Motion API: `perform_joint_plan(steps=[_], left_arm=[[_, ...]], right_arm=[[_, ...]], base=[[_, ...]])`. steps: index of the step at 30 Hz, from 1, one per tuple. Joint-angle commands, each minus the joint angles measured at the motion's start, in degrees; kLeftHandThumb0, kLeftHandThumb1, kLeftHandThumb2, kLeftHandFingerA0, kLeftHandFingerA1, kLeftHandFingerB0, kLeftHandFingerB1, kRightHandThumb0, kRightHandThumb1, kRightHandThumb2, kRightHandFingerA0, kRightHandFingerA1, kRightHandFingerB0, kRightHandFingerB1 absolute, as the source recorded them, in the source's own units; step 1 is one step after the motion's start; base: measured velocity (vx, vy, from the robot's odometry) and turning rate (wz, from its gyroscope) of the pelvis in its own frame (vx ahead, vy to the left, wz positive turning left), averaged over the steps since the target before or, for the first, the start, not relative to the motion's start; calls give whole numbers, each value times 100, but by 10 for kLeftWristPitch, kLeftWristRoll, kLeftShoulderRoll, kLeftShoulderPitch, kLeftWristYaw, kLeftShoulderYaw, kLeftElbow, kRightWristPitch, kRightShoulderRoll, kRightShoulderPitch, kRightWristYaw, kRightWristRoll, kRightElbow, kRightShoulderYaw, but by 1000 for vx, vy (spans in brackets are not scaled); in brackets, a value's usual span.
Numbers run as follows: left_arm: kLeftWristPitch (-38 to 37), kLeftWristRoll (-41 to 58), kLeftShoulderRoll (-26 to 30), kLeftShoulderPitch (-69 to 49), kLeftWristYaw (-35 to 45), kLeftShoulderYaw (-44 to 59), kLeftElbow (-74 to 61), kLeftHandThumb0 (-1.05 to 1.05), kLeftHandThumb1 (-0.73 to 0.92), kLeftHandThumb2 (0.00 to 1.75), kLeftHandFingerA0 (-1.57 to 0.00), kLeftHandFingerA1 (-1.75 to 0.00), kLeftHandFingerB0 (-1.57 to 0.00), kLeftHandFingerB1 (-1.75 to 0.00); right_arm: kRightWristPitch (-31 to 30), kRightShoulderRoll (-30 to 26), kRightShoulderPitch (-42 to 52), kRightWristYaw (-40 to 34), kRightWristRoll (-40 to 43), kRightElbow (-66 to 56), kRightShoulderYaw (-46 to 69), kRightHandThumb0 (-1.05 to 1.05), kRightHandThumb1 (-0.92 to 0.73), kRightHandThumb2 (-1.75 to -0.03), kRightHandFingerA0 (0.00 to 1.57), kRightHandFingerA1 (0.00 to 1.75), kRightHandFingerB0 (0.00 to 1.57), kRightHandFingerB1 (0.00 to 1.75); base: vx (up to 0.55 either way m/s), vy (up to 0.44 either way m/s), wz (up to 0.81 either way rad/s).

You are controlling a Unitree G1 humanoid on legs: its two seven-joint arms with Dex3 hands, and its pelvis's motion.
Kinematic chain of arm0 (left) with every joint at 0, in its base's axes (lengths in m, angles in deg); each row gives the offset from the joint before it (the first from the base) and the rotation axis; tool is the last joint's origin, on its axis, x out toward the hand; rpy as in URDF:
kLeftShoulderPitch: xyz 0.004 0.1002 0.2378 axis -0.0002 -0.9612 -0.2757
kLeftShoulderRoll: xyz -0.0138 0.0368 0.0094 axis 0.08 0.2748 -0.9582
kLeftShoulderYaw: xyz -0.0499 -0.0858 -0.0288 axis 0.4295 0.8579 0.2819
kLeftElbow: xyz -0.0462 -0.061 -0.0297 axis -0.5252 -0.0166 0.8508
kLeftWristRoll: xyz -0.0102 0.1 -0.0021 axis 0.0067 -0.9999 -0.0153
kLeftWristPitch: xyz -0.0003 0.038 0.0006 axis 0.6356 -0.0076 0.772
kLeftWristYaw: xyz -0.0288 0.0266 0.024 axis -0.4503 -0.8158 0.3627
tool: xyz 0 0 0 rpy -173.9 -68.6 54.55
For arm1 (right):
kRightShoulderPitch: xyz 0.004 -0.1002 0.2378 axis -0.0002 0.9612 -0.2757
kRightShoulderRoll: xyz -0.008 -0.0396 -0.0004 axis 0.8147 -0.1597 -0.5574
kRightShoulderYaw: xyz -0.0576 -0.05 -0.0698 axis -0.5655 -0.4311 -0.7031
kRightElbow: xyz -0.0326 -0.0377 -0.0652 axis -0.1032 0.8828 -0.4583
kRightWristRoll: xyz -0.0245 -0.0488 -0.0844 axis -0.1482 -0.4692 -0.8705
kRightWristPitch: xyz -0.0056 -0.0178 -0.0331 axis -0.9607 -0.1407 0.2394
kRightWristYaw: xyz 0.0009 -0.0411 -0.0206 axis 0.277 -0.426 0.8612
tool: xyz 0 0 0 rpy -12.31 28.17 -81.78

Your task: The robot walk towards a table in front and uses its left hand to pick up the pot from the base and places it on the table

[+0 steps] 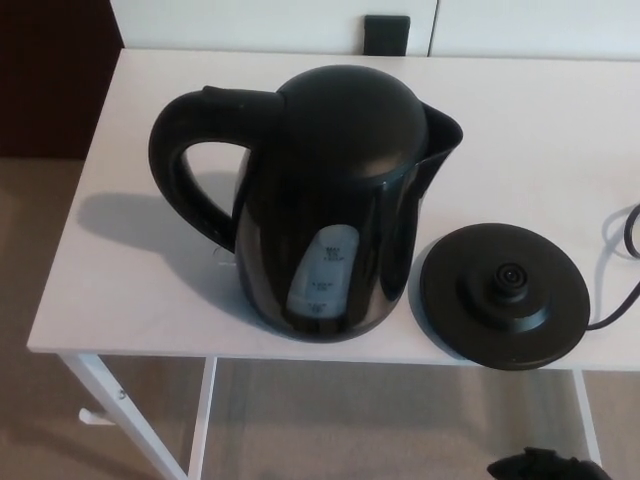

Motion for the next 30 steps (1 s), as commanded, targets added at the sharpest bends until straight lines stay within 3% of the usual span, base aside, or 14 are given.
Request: perform_joint_plan(steps=[1, 6, 7, 8, 9, 12, 17, 23, 25, 29, 30], left_arm=[[-100, 18, -75, -129, -42, 72, 97, -81, 75, 103, 0, -19, 0, -11], [-153, -12, -119, -218, -70, 76, 211, -79, 73, 102, 0, -17, 0, -12], [-175, -18, -123, -223, -71, 72, 250, -75, 67, 87, 0, -14, 0, -4], [-189, -23, -124, -227, -74, 68, 272, -69, 83, 63, 0, -17, 0, -8], [-221, -45, -125, -234, -96, 54, 305, -80, 68, 101, 0, -17, 0, -16], [-295, -128, -115, -242, -182, 0, 390, -86, 71, 102, -4, -14, -4, -17], [-318, -158, -93, -219, -208, -56, 480, -84, 75, 104, -4, -18, -4, -20], [-345, -156, -98, -216, -203, -93, 478, -82, 73, 102, -6, -24, -6, -25], [-368, -197, -95, -234, -200, -141, 444, -84, 74, 104, -6, -24, -6, -21], [-397, -219, -108, -223, -223, -182, 450, -83, 64, 97, -7, -42, -8, -25], [-399, -227, -110, -225, -231, -197, 443, -78, 61, 97, -4, -38, -8, -27]], right_arm=[[12, -2, 3, -12, 28, 41, 30, -14, -59, -57, 50, 45, 48, 44], [27, 11, 20, -28, 39, 64, 54, -29, -60, -57, 42, 41, 39, 40], [31, 16, 24, -29, 46, 67, 62, -32, -60, -57, 39, 41, 36, 39], [30, 21, 28, -31, 51, 66, 68, -33, -60, -58, 37, 40, 34, 38], [32, 25, 32, -33, 56, 68, 75, -35, -65, -59, 35, 39, 30, 36], [34, 27, 44, -33, 66, 63, 90, -41, -63, -69, 31, 42, 27, 40], [35, 22, 39, -23, 73, 67, 107, -35, -62, -66, 31, 42, 27, 40], [25, 20, 25, -16, 67, 54, 109, -35, -62, -66, 32, 42, 28, 39], [25, 19, 23, -13, 61, 48, 106, -29, -64, -59, 34, 39, 28, 36], [22, 16, 16, -17, 49, 42, 101, -32, -64, -58, 36, 40, 29, 36], [22, 15, 14, -15, 50, 42, 102, -32, -63, -58, 36, 40, 30, 37]], base=[[0, 0, 0], [0, 0, 0], [0, 0, 0], [0, 0, 0], [0, 0, 0], [0, 0, 0], [0, 0, 0], [0, 0, 0], [0, 0, 0], [0, 0, 0], [0, 0, 0]])
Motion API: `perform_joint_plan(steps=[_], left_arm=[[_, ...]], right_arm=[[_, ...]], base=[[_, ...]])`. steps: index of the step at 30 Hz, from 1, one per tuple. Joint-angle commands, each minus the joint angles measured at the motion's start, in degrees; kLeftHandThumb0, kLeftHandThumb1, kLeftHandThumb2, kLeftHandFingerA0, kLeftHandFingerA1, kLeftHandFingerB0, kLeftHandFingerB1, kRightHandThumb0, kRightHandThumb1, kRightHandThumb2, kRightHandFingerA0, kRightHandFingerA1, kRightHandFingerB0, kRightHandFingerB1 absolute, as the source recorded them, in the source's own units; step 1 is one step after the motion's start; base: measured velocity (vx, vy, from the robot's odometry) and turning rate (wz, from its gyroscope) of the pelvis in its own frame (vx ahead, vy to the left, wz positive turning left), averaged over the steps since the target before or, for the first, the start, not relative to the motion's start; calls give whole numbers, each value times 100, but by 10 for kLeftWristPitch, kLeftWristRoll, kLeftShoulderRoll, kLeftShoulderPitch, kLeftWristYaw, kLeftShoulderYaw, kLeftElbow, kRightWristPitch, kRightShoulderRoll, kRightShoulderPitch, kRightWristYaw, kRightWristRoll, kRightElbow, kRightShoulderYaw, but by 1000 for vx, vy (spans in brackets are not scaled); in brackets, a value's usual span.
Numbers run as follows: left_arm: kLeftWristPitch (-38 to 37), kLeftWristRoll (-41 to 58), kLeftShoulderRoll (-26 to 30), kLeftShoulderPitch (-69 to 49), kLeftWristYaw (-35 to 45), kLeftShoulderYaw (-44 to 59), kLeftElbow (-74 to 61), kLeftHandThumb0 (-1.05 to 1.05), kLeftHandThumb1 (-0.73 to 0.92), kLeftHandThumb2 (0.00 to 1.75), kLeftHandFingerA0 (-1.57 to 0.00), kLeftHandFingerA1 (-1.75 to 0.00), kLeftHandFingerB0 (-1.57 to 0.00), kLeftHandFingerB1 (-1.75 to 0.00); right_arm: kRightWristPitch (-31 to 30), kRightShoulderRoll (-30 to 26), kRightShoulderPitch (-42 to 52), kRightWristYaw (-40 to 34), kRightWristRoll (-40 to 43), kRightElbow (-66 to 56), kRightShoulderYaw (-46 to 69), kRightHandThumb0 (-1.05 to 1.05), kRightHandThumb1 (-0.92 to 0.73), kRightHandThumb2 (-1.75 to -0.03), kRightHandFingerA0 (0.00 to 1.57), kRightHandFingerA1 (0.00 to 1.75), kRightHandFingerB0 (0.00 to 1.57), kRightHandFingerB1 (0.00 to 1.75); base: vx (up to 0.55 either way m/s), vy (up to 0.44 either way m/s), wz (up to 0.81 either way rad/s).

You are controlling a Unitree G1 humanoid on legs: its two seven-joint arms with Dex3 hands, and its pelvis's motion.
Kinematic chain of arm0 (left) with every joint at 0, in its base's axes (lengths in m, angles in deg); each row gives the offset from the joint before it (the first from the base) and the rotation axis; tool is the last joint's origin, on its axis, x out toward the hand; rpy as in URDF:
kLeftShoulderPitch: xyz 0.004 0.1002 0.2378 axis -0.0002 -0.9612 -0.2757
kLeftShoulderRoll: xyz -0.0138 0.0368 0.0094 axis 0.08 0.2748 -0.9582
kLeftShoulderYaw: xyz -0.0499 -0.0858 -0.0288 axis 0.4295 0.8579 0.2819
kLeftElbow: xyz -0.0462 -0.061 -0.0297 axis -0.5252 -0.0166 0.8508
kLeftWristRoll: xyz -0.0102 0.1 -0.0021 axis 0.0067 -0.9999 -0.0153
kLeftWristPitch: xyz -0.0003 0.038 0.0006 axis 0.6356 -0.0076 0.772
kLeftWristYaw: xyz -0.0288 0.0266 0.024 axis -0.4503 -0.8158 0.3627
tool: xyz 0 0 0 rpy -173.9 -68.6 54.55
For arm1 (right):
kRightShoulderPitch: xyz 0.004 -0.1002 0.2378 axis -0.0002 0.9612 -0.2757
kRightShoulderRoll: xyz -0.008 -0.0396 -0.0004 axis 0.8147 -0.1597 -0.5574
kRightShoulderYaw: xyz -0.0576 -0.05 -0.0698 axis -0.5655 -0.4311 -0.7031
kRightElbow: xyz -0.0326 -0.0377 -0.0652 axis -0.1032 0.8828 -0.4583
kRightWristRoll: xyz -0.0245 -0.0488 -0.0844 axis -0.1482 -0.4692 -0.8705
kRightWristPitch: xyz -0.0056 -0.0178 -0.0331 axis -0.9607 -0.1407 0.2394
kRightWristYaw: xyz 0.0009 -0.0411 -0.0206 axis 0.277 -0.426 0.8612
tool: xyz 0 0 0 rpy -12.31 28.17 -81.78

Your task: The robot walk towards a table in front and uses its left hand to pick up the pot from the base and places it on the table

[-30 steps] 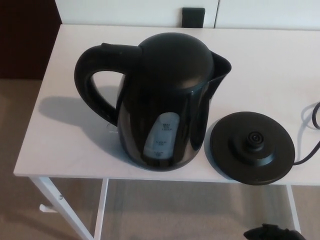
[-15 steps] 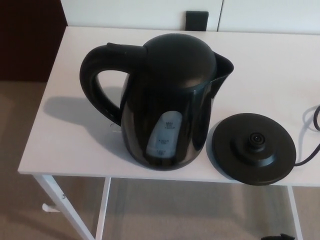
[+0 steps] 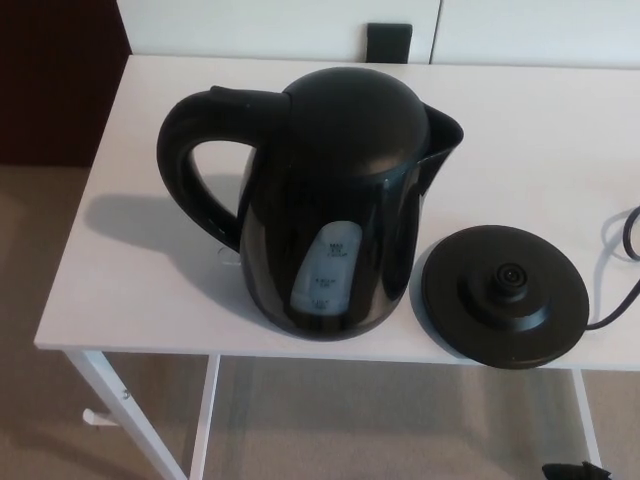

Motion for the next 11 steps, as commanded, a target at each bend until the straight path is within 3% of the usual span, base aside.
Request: perform_joint_plan(steps=[1, 3, 11], left_arm=[[-148, -119, 5, -3, -79, -90, -2, -78, 61, 97, -4, -38, -8, -27], [-170, -177, 11, -11, -138, -139, -27, -77, 62, 99, -7, -43, -1, -30], [-149, -197, 5, 12, -169, -203, -59, -73, 58, 95, -2, -38, -5, -30]], right_arm=[[5, -10, -7, -2, 18, -9, 11, -32, -63, -58, 36, 40, 30, 37], [10, -12, -15, 0, 21, -3, 14, -30, -63, -58, 37, 41, 30, 37], [2, -9, -7, 6, 15, -15, 7, -29, -63, -58, 34, 41, 30, 37]], base=[[0, 0, 0], [0, 0, 0], [0, 0, 0]])
